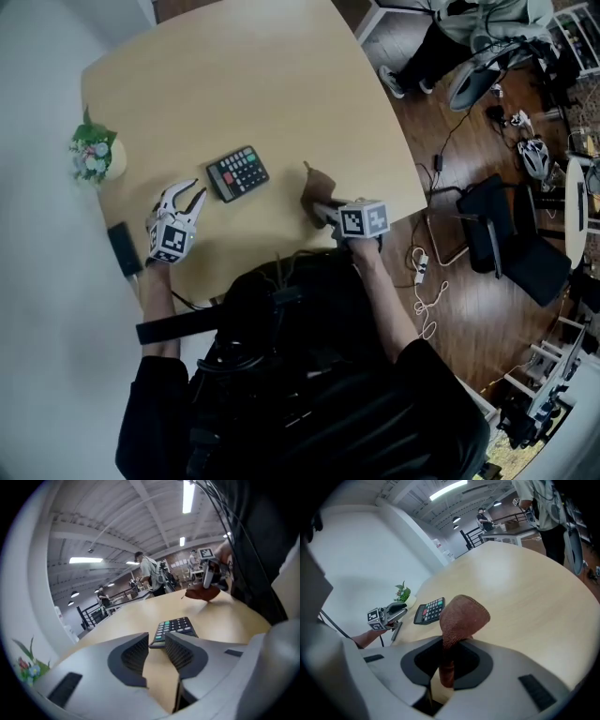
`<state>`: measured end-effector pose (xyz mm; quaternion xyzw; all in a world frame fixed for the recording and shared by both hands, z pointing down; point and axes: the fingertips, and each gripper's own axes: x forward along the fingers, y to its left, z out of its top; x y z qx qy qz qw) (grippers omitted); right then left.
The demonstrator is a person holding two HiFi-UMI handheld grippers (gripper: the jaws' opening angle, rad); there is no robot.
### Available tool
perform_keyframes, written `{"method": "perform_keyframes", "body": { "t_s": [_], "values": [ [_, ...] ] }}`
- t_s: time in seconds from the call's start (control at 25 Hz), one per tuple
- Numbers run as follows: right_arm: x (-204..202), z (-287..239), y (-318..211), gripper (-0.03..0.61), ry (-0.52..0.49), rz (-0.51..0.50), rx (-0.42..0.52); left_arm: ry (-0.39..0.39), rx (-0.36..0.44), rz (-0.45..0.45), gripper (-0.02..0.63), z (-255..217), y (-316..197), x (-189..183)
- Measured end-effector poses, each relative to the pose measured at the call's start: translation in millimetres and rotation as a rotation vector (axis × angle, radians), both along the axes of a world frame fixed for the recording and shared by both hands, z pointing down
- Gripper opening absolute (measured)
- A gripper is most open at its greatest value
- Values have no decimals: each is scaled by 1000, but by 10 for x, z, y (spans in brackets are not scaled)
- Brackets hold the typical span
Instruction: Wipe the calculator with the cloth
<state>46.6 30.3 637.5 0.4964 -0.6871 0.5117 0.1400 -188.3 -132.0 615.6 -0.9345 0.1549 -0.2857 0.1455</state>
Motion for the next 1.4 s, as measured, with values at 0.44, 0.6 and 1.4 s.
{"method": "perform_keyframes", "body": {
  "t_s": [0.44,0.6,1.4],
  "values": [
    [33,-114,216,49,13,105,12,-251,284,252,147,389,90,216],
    [97,-148,308,49,6,151,18,-304,319,355,127,430,127,243],
    [206,-325,579,49,28,273,55,-317,247,415,83,410,260,715]
  ]
}}
